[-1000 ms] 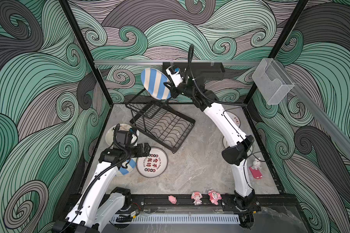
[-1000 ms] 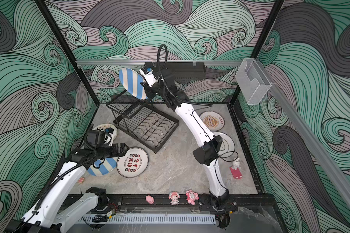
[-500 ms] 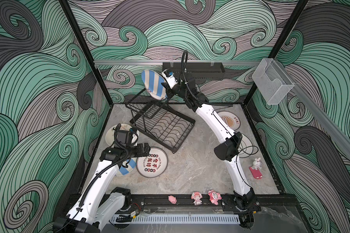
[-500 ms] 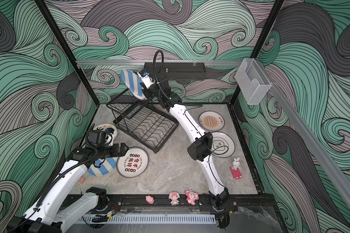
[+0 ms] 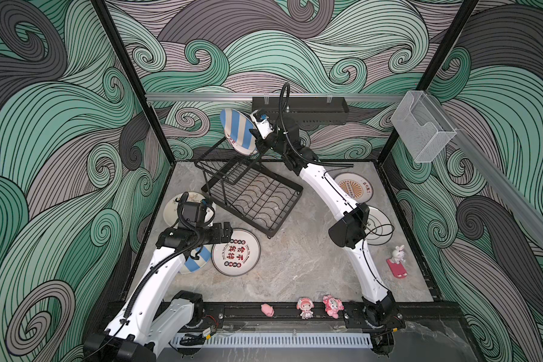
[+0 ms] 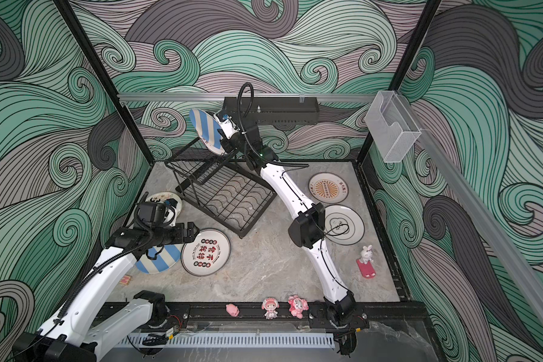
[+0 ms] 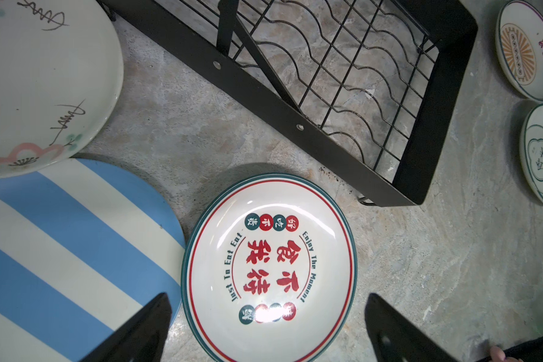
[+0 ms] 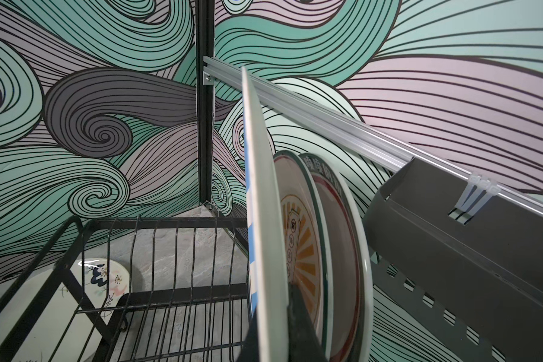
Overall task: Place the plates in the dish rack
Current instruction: 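Lower the held striped plate into the rack slots beside the other plates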
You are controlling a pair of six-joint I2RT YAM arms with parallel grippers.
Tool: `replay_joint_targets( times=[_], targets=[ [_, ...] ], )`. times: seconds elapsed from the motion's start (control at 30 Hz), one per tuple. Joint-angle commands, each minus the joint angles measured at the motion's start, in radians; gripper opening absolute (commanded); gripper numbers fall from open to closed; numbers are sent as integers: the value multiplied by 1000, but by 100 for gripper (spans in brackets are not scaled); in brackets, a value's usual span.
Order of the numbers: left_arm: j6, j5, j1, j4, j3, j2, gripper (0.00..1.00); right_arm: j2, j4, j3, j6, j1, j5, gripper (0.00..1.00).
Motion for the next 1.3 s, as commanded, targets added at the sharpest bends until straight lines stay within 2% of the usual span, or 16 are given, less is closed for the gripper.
replay_joint_targets(
  times=[0.0, 0.67, 0.97, 1.27],
  targets=[
    [-3, -21, 8, -28, -3, -6, 99, -2, 71, -1, 18, -4, 15, 0],
    [-3, -19, 9, -28, -4, -4, 99, 52, 69, -11, 87, -16, 2, 0],
    [-3, -17, 8, -28, -3, -4, 99, 71, 73, -5, 91, -16, -41, 0],
    [-3, -13, 8, -26, -3, -3, 99, 1, 145, -74, 91, -16, -11, 0]
  ],
)
